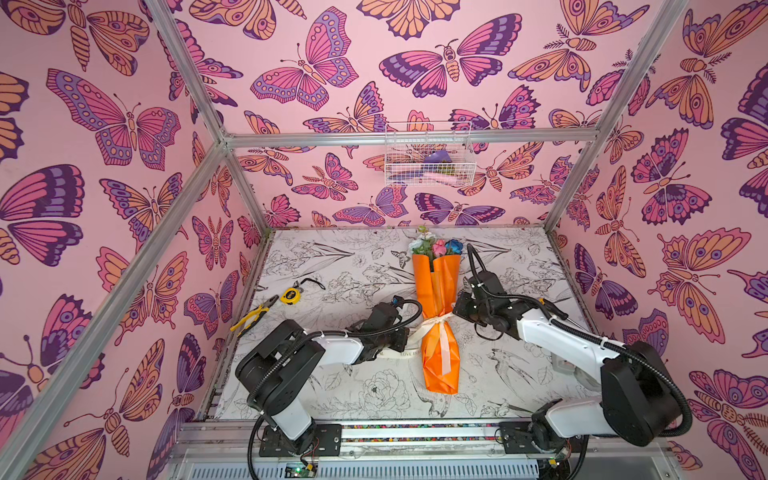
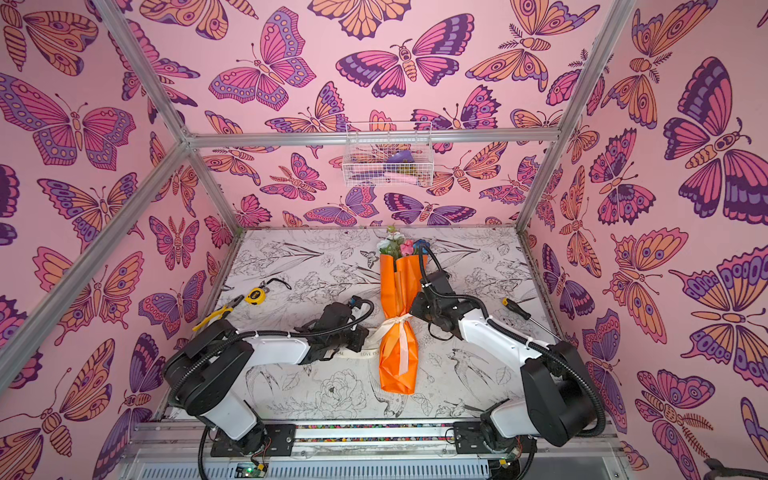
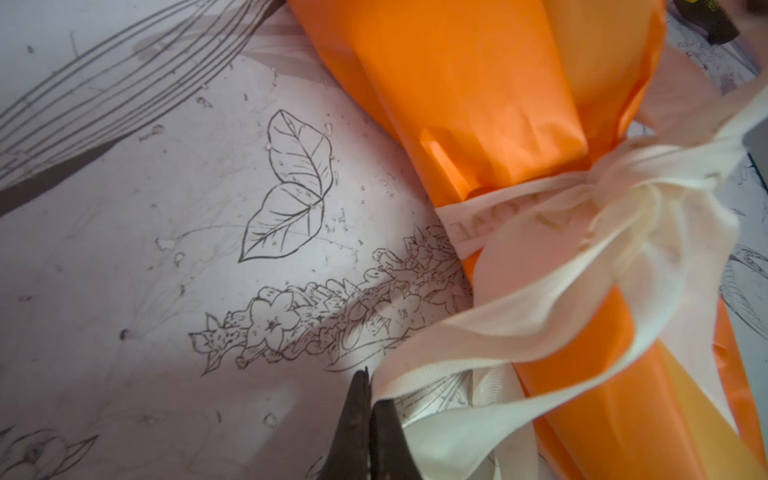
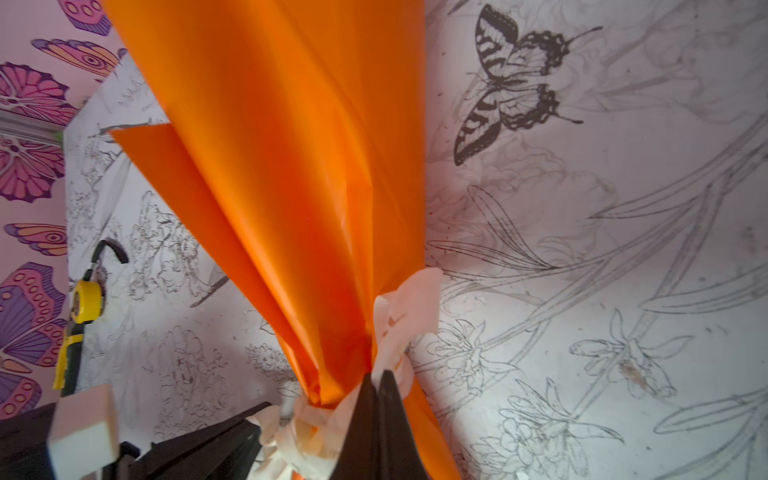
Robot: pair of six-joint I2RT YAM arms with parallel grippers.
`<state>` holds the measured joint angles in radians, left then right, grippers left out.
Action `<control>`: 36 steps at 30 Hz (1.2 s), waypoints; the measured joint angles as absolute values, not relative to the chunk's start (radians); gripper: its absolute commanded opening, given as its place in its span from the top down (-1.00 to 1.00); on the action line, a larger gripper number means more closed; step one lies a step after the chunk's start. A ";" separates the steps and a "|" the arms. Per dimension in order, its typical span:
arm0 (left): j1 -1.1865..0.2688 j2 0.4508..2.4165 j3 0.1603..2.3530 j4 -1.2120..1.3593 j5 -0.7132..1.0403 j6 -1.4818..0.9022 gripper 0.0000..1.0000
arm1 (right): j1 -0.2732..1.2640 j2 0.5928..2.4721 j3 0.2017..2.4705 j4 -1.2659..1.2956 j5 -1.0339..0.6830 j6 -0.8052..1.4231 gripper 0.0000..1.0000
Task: Tie the bouquet of fake flowers
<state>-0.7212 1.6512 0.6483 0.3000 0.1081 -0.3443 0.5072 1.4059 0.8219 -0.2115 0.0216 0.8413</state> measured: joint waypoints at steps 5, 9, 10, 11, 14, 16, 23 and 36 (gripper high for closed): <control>-0.721 1.641 0.648 0.255 0.064 -0.340 1.00 | 0.505 1.406 0.815 -0.267 0.068 0.803 1.00; -0.722 1.630 0.648 0.224 0.029 -0.323 1.00 | 0.502 1.407 0.816 -0.304 0.111 0.765 1.00; -0.722 1.626 0.648 0.219 0.022 -0.318 1.00 | 0.500 1.409 0.818 -0.315 0.120 0.756 1.00; -0.722 1.623 0.648 0.213 0.014 -0.313 1.00 | 0.497 1.413 0.821 -0.326 0.134 0.748 1.00; -0.722 1.620 0.649 0.199 -0.007 -0.295 1.00 | 0.490 1.430 0.840 -0.358 0.168 0.720 1.00; -0.722 1.620 0.651 0.192 -0.017 -0.288 1.00 | 0.482 1.438 0.852 -0.368 0.183 0.703 1.00; -0.730 1.620 0.651 0.186 -0.024 -0.274 1.00 | 0.445 1.458 0.863 -0.381 0.196 0.670 1.00; -0.734 1.624 0.662 0.182 -0.048 -0.282 1.00 | 0.381 1.505 0.819 -0.347 0.160 0.665 1.00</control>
